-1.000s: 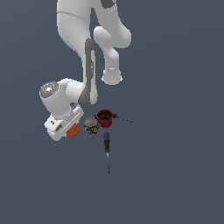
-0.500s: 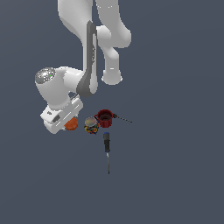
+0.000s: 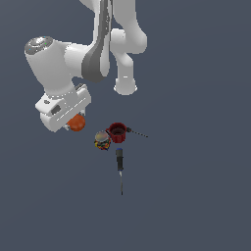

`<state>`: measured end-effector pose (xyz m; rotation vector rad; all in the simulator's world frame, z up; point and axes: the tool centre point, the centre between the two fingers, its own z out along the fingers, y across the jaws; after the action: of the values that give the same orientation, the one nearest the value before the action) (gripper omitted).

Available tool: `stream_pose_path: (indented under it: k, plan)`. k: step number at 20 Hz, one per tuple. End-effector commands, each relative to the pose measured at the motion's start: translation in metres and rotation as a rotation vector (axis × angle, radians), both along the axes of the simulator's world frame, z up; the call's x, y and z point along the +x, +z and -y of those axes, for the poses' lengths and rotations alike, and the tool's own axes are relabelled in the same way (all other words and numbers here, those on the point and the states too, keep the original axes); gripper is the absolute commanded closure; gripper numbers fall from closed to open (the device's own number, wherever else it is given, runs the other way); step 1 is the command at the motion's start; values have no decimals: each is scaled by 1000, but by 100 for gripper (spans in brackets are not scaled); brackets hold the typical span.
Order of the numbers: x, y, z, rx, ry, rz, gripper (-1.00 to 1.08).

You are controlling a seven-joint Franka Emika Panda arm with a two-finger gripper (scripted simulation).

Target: Pick up a designated object from a clutter of objects.

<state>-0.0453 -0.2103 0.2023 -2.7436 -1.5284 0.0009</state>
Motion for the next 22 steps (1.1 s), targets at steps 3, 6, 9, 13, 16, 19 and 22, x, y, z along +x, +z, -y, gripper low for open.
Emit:
stream_pose_path:
  k: [3,6,9,13,16,19,22]
  plan:
    - [-10,52,-5,-1,0,2,108]
    - [-16,84,-8,-1,0,1,108]
    - [-21,116,-10,-1,0,1,108]
    - [-28,153,-14,-1,0,1,108]
    - [-31,176,-15,-1,0,1,108]
    - [-34,194,-17,-1,0,1,108]
    - [-35,208,-18,-1,0,1,108]
